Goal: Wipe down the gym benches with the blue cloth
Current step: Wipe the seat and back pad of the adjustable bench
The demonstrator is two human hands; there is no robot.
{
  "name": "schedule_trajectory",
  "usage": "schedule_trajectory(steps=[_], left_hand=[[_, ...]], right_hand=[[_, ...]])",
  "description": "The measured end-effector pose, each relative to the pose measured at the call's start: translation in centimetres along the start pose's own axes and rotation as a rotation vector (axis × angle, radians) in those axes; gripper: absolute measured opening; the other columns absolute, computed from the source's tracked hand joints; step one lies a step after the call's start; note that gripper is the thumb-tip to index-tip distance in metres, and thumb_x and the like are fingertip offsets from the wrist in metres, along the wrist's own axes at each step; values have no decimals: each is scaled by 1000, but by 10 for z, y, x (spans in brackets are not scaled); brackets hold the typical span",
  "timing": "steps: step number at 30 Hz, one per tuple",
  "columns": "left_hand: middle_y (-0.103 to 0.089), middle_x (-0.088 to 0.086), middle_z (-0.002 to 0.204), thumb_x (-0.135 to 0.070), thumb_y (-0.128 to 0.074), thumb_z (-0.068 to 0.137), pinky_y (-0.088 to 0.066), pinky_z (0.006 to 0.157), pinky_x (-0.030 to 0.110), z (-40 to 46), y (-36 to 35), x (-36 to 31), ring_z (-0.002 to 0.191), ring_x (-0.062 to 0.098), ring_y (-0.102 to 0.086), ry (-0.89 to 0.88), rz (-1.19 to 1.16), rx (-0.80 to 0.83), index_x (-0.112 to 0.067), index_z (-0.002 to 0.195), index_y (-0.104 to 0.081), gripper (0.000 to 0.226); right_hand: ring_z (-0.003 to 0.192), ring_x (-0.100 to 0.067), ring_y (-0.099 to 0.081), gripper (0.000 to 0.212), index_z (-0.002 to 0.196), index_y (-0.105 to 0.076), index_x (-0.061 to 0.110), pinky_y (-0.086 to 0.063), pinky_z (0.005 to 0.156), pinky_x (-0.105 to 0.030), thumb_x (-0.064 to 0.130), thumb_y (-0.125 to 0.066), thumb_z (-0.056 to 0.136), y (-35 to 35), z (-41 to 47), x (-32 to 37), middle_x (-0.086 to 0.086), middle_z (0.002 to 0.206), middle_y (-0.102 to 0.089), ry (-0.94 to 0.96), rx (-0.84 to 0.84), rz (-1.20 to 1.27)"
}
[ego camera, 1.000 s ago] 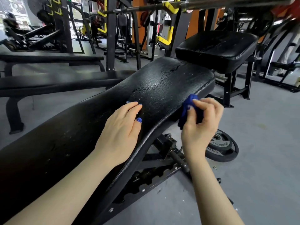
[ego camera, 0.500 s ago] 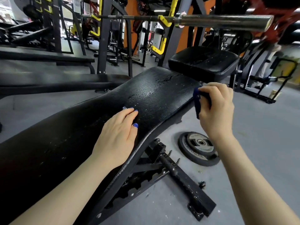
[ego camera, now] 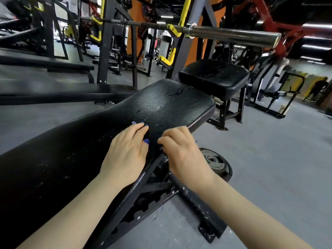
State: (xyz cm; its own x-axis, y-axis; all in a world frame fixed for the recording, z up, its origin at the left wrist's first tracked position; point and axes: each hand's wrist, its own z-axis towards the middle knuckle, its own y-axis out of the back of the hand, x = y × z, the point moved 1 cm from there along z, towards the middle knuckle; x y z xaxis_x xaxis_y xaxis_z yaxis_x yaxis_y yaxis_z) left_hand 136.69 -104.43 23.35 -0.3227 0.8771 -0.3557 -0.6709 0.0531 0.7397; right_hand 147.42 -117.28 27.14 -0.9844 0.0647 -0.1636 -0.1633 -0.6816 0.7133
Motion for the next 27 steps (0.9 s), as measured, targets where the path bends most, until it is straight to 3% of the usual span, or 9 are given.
schedule_trajectory(steps=[3, 7, 9, 13, 16, 19, 23, 27], left_hand=[[-35, -4, 152, -45, -13, 90, -20, 116, 32, -1, 2, -1, 142, 14, -27, 4, -7, 7, -16, 146, -40, 68], [-34, -3, 153, -43, -13, 92, -20, 116, 32, -3, 4, -3, 143, 14, -26, 4, -9, 12, -16, 147, -38, 66], [-34, -3, 153, -42, -14, 93, -19, 116, 32, -3, 4, -3, 143, 14, -26, 9, -11, 15, -16, 147, -38, 64], [-35, -4, 153, -45, -14, 91, -19, 115, 30, -2, 5, -3, 143, 14, -27, 12, -21, 6, -17, 145, -41, 67], [-29, -6, 155, -33, -28, 101, -15, 116, 28, -2, 4, -3, 145, 11, -21, 33, -24, 40, -19, 148, -36, 50], [-31, -6, 155, -28, -35, 102, -16, 117, 30, 1, 7, -2, 145, 10, -21, 31, -59, 60, -17, 147, -37, 47], [-30, -11, 152, -31, -39, 99, -17, 118, 34, 13, 10, -8, 143, 6, -18, 20, -76, 97, -21, 147, -38, 49], [-28, -12, 152, -36, -39, 98, -14, 115, 28, 53, 6, -40, 143, 4, -15, -61, -98, 69, -22, 147, -36, 51]], right_hand=[[87, -30, -54, 12, 93, -68, 5, -45, 82, -37, 4, -61, 84, 12, 7, -17, -9, 96, -63, 58, 64, 6], [88, -30, -50, 12, 91, -69, 6, -39, 85, -31, 0, -63, 83, 22, 15, -63, -9, 95, -62, -274, -144, -47], [91, -28, -48, 12, 91, -69, 5, -36, 85, -26, -2, -62, 83, 13, 10, -52, -9, 97, -62, -365, -241, -10], [97, -26, -49, 9, 95, -65, 1, -38, 91, -27, -1, -59, 89, -17, -14, 9, -9, 105, -59, -235, -264, 146], [101, -24, -50, 11, 101, -65, 0, -35, 96, -22, 0, -58, 91, -22, -29, 13, -10, 111, -57, -191, -259, 219], [103, -22, -47, 17, 104, -62, 3, -37, 95, -22, -1, -60, 88, -22, -28, -17, -9, 114, -54, -317, -348, 235], [106, -19, -48, 19, 104, -61, 4, -45, 93, -37, 3, -61, 85, -17, -18, -52, -8, 113, -50, -567, -553, 293], [106, -18, -50, 18, 105, -60, 8, -43, 95, -23, 13, -57, 89, -22, -18, -44, -6, 114, -49, -507, -651, 300]])
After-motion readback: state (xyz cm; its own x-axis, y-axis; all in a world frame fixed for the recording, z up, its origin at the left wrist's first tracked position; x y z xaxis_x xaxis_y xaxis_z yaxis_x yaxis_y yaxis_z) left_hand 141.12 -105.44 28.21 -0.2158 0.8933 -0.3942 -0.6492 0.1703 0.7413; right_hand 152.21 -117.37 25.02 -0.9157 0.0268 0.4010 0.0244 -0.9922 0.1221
